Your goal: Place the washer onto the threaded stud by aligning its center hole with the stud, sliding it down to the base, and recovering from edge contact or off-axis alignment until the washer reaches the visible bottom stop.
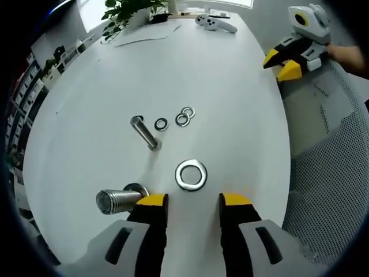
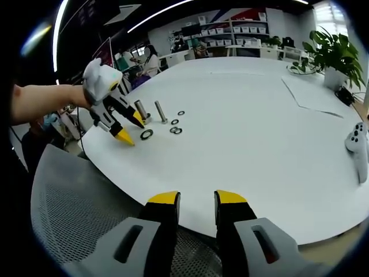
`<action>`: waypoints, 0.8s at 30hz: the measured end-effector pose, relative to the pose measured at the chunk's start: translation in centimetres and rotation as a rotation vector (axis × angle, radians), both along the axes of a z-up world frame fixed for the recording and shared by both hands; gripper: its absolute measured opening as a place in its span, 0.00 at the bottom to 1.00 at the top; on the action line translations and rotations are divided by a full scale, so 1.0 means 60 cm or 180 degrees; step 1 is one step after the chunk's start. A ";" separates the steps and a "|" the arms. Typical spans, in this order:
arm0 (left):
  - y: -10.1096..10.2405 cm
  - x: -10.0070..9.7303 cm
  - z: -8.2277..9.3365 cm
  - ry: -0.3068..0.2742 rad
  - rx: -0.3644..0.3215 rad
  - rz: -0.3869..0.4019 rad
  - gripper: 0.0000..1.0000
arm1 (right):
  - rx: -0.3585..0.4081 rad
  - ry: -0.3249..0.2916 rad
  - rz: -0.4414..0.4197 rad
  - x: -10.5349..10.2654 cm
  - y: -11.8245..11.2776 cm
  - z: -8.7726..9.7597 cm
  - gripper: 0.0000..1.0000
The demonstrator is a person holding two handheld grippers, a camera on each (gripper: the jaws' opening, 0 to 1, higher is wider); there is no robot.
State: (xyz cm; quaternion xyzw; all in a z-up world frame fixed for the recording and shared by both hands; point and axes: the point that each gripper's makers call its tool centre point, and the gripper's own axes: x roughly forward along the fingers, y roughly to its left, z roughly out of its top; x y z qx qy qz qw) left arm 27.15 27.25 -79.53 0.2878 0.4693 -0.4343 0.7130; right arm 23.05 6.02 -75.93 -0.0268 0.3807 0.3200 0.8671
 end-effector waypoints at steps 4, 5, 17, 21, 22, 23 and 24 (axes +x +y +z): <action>-0.008 0.008 0.000 -0.0021 -0.0052 0.0054 0.34 | 0.0007 -0.0001 0.0007 0.000 0.001 0.001 0.26; -0.010 0.008 0.001 -0.0026 -0.0057 0.0050 0.35 | 0.0010 0.0007 0.0011 0.000 0.001 0.000 0.26; -0.027 0.005 -0.001 0.0101 0.0256 -0.0236 0.30 | -0.0017 0.0015 0.0013 -0.001 0.000 -0.001 0.26; -0.030 0.009 -0.001 0.0103 0.0277 -0.0295 0.31 | -0.0029 0.0023 0.0023 -0.002 0.000 -0.002 0.26; -0.031 0.010 0.000 0.0101 0.0268 -0.0288 0.32 | -0.0032 0.0027 0.0023 -0.002 0.000 -0.003 0.26; -0.031 0.010 -0.001 0.0117 0.0278 -0.0250 0.32 | -0.0034 0.0028 0.0024 -0.002 0.000 -0.003 0.26; -0.032 0.010 -0.001 0.0118 0.0288 -0.0258 0.32 | -0.0033 0.0028 0.0021 -0.002 0.000 -0.003 0.26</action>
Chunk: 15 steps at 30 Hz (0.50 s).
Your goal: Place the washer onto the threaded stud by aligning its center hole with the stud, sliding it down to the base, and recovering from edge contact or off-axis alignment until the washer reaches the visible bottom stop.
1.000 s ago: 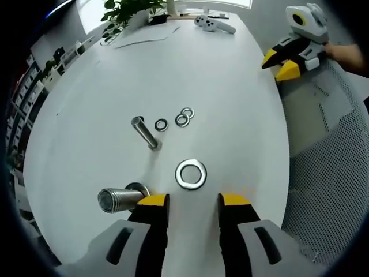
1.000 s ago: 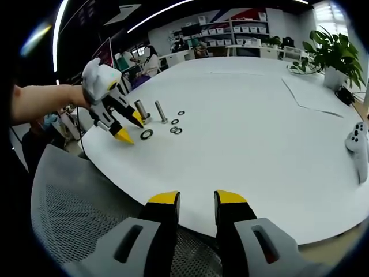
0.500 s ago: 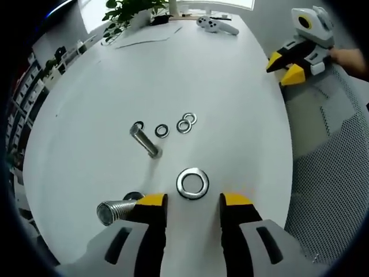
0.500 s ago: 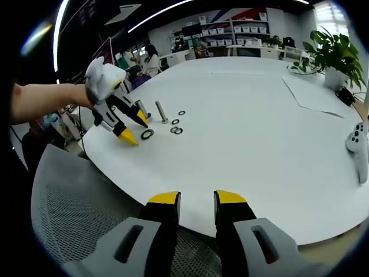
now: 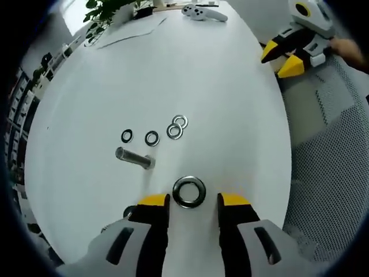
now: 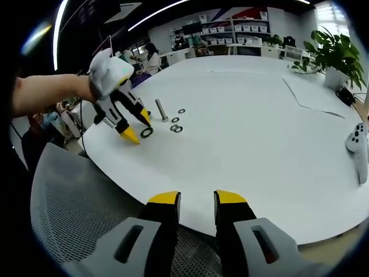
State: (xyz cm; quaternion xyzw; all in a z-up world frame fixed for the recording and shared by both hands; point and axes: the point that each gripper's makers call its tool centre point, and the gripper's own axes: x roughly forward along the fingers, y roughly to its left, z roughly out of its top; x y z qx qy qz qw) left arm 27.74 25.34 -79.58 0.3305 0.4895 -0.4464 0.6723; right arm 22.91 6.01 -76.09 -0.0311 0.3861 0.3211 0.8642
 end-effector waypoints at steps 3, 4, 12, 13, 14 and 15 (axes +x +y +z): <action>0.000 0.000 -0.001 0.0015 0.0043 0.0003 0.32 | 0.0002 -0.0001 0.0002 0.000 0.000 0.000 0.26; -0.001 0.001 -0.001 0.0031 0.0067 0.0005 0.32 | -0.0001 0.0001 0.0005 0.000 0.000 0.000 0.26; -0.001 0.003 -0.001 0.0065 0.0171 -0.0021 0.28 | -0.0006 0.0014 0.0017 -0.001 0.001 -0.001 0.26; -0.005 0.005 0.000 0.0034 0.0135 -0.0049 0.24 | -0.0009 0.0014 0.0020 -0.001 0.001 -0.001 0.26; -0.009 0.006 0.000 0.0007 0.0087 -0.0068 0.21 | -0.0009 0.0016 0.0021 -0.002 0.001 -0.001 0.26; -0.009 0.004 0.000 0.0010 0.0091 -0.0068 0.21 | -0.0008 0.0015 0.0024 -0.002 0.001 -0.001 0.26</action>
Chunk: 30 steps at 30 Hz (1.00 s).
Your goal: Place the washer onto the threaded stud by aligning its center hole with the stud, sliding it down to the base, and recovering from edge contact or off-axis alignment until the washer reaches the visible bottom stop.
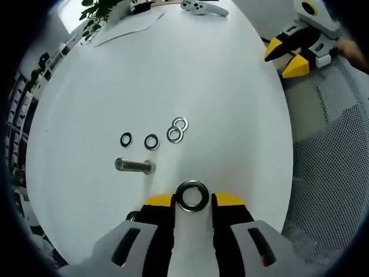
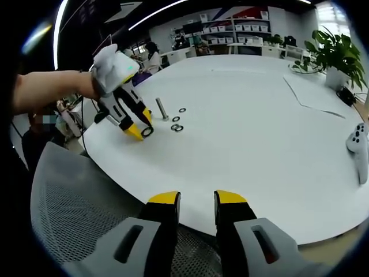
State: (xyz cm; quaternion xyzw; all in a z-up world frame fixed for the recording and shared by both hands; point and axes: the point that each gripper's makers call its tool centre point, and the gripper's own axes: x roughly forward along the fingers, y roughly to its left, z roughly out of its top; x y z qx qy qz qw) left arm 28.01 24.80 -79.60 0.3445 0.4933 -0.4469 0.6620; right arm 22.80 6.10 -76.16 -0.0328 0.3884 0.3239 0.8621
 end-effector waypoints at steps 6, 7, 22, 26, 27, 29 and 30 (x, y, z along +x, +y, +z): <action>-0.001 0.003 0.001 -0.0004 -0.0036 -0.0037 0.21 | 0.0005 -0.0009 -0.0007 0.001 0.000 0.001 0.26; -0.002 0.002 0.001 -0.0010 -0.0037 -0.0057 0.21 | 0.0012 -0.0008 -0.0009 0.001 0.001 0.001 0.26; -0.011 0.000 0.004 -0.0203 -0.0095 -0.0195 0.19 | 0.0023 -0.0025 -0.0033 0.002 0.000 0.002 0.26; -0.011 0.000 0.008 -0.0376 -0.0221 -0.0084 0.18 | 0.0032 -0.0028 -0.0040 0.003 -0.001 0.003 0.26; -0.011 -0.003 0.008 -0.0359 -0.0269 -0.0059 0.18 | 0.0027 -0.0022 -0.0034 0.003 -0.001 0.003 0.26; -0.009 -0.008 0.006 -0.0327 -0.0289 -0.0027 0.18 | 0.0012 -0.0015 -0.0013 0.003 0.000 0.001 0.26; -0.010 -0.015 0.006 -0.0291 -0.0284 -0.0072 0.18 | 0.0012 -0.0012 -0.0009 0.002 0.000 0.001 0.26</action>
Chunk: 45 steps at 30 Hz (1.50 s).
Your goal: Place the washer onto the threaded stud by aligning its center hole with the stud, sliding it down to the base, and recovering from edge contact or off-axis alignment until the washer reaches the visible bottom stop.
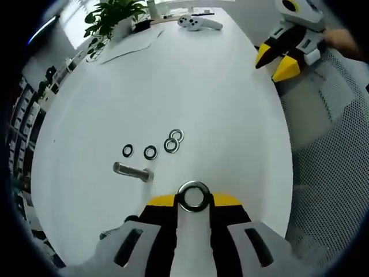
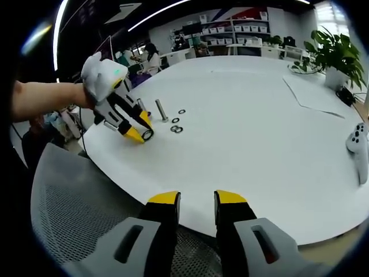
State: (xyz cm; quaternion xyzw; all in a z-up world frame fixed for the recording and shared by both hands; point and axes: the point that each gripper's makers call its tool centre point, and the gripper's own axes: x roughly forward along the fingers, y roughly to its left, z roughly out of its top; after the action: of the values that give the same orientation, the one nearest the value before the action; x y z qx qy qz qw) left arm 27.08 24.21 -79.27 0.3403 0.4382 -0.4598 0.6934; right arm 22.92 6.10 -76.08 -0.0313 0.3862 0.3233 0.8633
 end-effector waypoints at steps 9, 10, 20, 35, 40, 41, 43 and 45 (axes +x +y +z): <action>0.013 -0.004 0.011 0.0016 0.0018 0.0102 0.18 | -0.0014 0.0013 0.0004 -0.001 0.000 -0.001 0.26; 0.015 -0.004 0.014 0.0011 0.0010 0.0090 0.18 | -0.0017 0.0014 0.0009 -0.001 0.000 -0.001 0.26; 0.045 0.005 0.050 -0.0076 -0.0013 0.0186 0.18 | -0.0023 0.0020 -0.0014 -0.001 -0.002 -0.002 0.26; 0.081 0.015 0.076 -0.0159 0.0020 0.0261 0.18 | -0.0023 0.0019 -0.0020 0.000 -0.002 -0.002 0.26; 0.091 0.025 0.090 -0.0213 0.0033 0.0283 0.18 | -0.0026 0.0024 -0.0016 -0.001 -0.002 -0.003 0.26; 0.091 0.026 0.093 -0.0221 0.0035 0.0284 0.18 | -0.0026 0.0024 -0.0017 -0.001 -0.002 -0.003 0.26; 0.093 0.030 0.101 -0.0242 0.0032 0.0287 0.18 | -0.0026 0.0026 -0.0014 -0.001 -0.002 -0.003 0.26; 0.094 0.035 0.108 -0.0265 0.0026 0.0287 0.18 | -0.0028 0.0027 -0.0011 -0.001 -0.002 -0.003 0.26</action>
State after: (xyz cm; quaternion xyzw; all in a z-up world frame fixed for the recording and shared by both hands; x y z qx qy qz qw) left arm 29.16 29.86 -72.81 0.3419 0.4258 -0.4117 0.7296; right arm 22.87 5.97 -76.26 -0.0331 0.3913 0.3202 0.8621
